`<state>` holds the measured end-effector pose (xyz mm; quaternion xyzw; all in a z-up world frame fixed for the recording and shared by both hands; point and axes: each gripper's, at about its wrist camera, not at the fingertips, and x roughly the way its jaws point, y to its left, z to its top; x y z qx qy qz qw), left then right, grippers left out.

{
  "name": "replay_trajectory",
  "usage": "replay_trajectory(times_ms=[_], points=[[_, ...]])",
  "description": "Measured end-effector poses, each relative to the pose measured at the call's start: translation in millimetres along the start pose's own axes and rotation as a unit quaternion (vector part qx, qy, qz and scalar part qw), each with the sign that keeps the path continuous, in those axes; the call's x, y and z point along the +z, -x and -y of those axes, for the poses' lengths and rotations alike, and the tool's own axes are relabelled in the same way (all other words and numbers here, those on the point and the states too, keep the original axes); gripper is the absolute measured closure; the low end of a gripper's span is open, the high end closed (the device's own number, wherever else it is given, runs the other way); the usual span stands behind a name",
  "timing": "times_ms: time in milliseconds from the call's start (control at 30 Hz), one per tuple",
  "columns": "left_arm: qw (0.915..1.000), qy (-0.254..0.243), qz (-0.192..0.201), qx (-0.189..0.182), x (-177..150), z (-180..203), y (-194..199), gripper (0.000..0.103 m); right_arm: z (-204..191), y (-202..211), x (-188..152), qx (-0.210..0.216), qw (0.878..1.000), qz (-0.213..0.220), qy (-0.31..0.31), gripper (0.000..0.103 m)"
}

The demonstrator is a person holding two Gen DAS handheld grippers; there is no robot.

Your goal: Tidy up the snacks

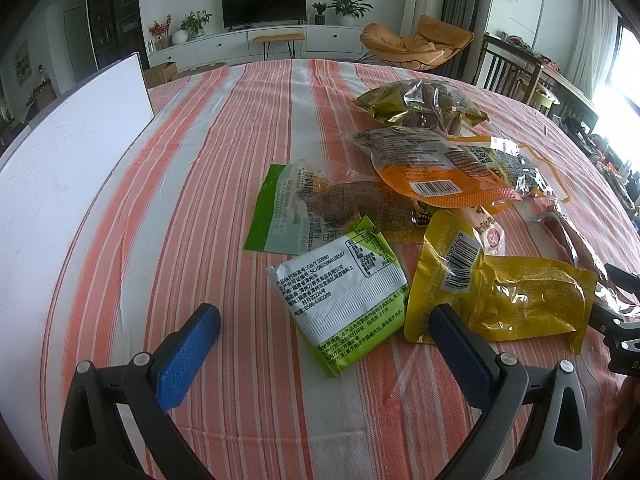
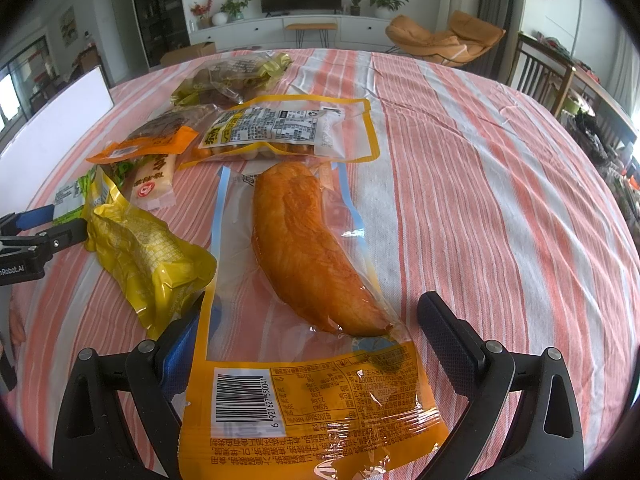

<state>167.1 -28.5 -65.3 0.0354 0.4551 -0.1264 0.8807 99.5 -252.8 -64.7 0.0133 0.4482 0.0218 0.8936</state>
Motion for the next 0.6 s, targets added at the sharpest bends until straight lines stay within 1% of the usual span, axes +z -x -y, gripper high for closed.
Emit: replay_trajectory(times_ms=[600], points=[[1.0000, 0.000, -0.001, 0.000, -0.1, -0.1, 0.1, 0.000, -0.6, -4.4, 2.7, 0.001, 1.000, 0.000, -0.004, 0.003]])
